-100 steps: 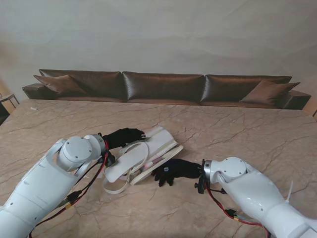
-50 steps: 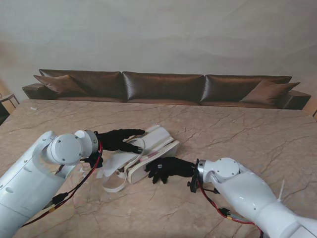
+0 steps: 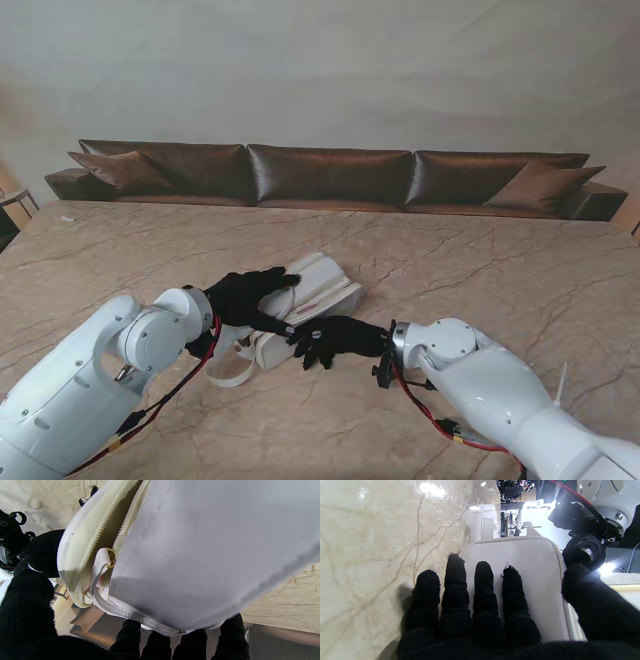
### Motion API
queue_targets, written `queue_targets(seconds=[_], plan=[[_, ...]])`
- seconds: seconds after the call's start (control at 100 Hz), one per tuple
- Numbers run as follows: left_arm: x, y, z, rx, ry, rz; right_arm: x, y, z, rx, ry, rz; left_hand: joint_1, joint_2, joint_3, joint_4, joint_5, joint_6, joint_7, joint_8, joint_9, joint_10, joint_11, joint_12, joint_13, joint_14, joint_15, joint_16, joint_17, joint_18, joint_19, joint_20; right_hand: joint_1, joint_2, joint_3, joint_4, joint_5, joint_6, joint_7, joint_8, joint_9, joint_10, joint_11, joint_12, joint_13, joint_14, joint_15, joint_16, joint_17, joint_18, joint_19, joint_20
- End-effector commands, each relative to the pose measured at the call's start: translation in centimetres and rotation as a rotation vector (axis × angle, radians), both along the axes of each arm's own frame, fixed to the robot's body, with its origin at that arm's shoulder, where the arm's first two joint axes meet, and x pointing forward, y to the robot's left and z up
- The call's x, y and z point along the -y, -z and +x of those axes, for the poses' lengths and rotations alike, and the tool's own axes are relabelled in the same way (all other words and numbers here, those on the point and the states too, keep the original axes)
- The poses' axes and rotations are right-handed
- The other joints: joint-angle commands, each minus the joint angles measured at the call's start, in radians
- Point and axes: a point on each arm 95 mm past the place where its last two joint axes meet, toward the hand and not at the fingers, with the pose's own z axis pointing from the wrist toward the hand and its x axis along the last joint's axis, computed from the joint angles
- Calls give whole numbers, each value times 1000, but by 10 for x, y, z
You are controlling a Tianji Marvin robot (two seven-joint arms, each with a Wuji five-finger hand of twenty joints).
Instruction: Pack the cosmetics bag
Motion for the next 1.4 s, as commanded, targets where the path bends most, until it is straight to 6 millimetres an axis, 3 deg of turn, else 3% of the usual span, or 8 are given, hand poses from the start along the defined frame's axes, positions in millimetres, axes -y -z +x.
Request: queue_targets(seconds=[0.0,0.33,0.56,0.82,0.97,1.1,1.23,1.39], plan=[[8,14,-9,-14,3,1,-8,-2,-1,5,-9,8,-41,-31,9,16,-21,-12,-49,-15,-37,-20,-21,-12,3,23,8,-1,-1,39,13,6,-7,24,-8,-12,-31,-7,-16,-11,-4,-12,20,10,29,13,10,8,-2,13,2,14],[15,25,-19,64,20,69,-9,-1,-1,10,3,11,13,-77,45,40,-21,-26,-49,-15,-36,-12,-18,-33,59,28,41,24,27,52,92,2,-6,25,-2,-12,-30,-6,-15,-14,0,-9,26,12,33,15,17,9,1,14,7,13],[20,34,-18,178,-4,88,-7,-1,-1,23,-9,-3,280,-172,147,173,-19,34,-29,17,-23,47,12,127,373,-54,260,301,126,-12,331,84,-6,26,-4,-13,-23,-9,-11,-13,5,-13,28,12,33,15,17,8,-1,14,6,10],[24,41,-15,244,-28,108,1,-4,-4,42,-23,-34,498,-204,202,94,-20,143,-34,34,44,183,77,224,533,-160,604,496,232,-97,490,127,-4,30,-7,-13,-19,-12,-6,-12,9,-12,28,12,34,16,17,8,-2,16,5,9],[25,44,-14,265,-58,91,8,-6,-8,67,-21,-60,583,-299,340,23,-19,186,-39,-3,74,188,323,186,622,-177,674,558,278,-131,542,101,-1,27,-5,-13,-14,-17,-3,-11,14,-14,28,12,37,15,17,7,-2,18,4,8],[25,47,-11,272,-88,75,15,-10,-12,92,-16,-74,601,-428,611,-140,-18,213,-17,74,234,90,484,281,729,-165,652,605,331,-144,615,121,-2,28,-5,-14,-11,-23,1,-9,17,-15,27,11,41,15,17,7,-2,19,4,8],[21,50,-8,270,-112,86,26,-18,-17,111,11,-81,608,-419,679,-141,69,202,106,198,424,-89,625,356,765,-155,681,677,360,-129,675,159,-3,30,-9,-16,-2,-23,7,-8,24,-15,28,11,43,17,15,7,3,20,5,8],[14,53,-3,291,-150,55,49,-36,-23,149,105,-101,677,-370,681,-153,137,120,576,360,700,-318,756,541,846,-161,608,834,407,-102,728,197,0,28,-17,-17,42,-34,24,-2,58,-12,28,10,71,18,21,8,31,26,16,10]])
